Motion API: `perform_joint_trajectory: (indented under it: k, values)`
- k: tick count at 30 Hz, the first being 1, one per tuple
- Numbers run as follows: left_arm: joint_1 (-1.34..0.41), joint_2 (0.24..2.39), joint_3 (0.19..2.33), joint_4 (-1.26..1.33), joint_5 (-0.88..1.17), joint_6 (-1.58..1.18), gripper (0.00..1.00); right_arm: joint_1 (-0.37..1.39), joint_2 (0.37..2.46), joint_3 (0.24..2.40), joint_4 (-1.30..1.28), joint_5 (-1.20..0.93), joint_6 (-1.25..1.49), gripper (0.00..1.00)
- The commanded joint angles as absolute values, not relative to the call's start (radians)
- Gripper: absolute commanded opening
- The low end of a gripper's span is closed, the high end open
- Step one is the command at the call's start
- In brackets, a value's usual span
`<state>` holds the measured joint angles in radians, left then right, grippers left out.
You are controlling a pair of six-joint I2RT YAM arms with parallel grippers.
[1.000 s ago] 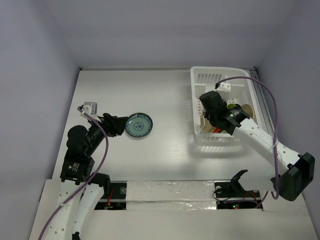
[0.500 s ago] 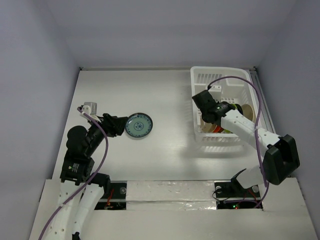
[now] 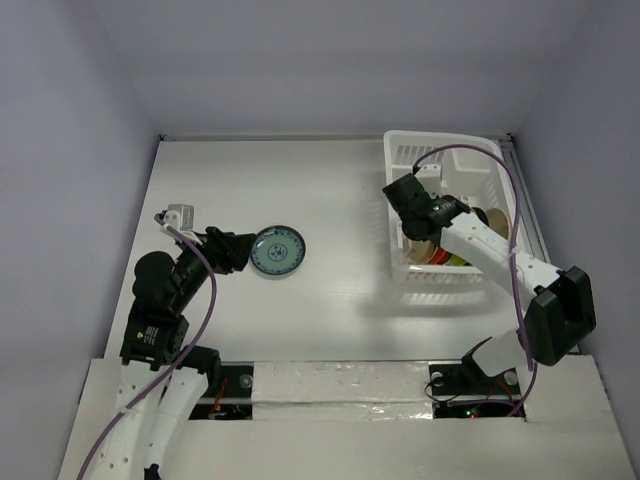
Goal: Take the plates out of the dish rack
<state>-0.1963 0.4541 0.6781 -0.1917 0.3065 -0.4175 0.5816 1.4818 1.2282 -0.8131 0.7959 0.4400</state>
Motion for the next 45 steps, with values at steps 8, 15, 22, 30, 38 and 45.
perform_joint_trajectory:
  k: [8, 15, 22, 30, 38, 45]
  values:
    - [-0.201, 0.448, 0.666, -0.147, 0.322, -0.423, 0.56, 0.606, 1.368, 1.377, -0.844, 0.934, 0.373, 0.00]
    - [-0.201, 0.448, 0.664, -0.149, 0.318, -0.423, 0.56, 0.626, 1.365, 1.410, -0.873, 0.976, 0.396, 0.00]
    - [-0.201, 0.451, 0.664, -0.147, 0.321, -0.422, 0.56, 0.750, 1.212, 1.462, -0.620, 0.745, 0.354, 0.00]
    - [-0.201, 0.451, 0.667, -0.153, 0.305, -0.425, 0.55, 0.860, 1.439, 1.410, -0.228, 0.366, 0.481, 0.00]
    - [-0.201, 0.449, 0.672, -0.166, 0.279, -0.425, 0.54, 0.870, 1.729, 1.486, -0.017, 0.080, 0.669, 0.00]
    - [-0.201, 0.449, 0.672, -0.166, 0.276, -0.428, 0.54, 0.870, 1.850, 1.399, 0.101, 0.061, 0.804, 0.03]
